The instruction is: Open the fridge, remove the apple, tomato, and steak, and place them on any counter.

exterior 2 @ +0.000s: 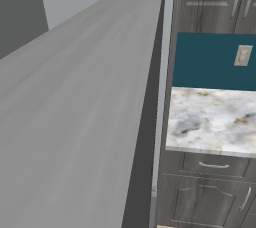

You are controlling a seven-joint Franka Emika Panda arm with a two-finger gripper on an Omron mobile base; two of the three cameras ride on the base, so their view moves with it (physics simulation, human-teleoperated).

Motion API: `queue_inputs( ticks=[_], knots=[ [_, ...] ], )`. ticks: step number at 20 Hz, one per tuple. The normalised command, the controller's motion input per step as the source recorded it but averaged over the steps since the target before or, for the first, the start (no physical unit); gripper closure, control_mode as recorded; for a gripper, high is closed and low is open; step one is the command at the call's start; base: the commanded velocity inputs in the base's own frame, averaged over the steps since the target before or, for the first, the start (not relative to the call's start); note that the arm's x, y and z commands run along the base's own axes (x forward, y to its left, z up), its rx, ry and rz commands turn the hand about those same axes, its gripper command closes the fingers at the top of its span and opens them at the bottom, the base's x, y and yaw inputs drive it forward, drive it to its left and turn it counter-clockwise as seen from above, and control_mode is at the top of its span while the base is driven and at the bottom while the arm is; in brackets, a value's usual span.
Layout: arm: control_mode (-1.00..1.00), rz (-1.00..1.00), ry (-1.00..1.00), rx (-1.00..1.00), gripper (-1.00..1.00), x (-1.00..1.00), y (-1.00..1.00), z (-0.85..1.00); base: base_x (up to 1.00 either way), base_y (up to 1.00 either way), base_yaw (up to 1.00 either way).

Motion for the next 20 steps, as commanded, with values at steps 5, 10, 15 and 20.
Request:
queue_inputs(
  ticks=[5,10,15,20],
  knots=[
    [-1.0,0.0,-0.01,0.0,1.0,-0.29,0.0,-0.14,0.0,0.0,0.0],
    [-1.0,0.0,-0.06,0.0,1.0,-0.92,0.0,0.31,0.0,0.0,0.0],
    [-1.0,0.0,-0.02,0.0,1.0,-1.0,0.0,0.77,0.0,0.0,0.0],
    [-1.0,-0.01,-0.03,0.03,1.0,-0.99,-0.02,1.0,0.0,0.0,0.0]
  ],
)
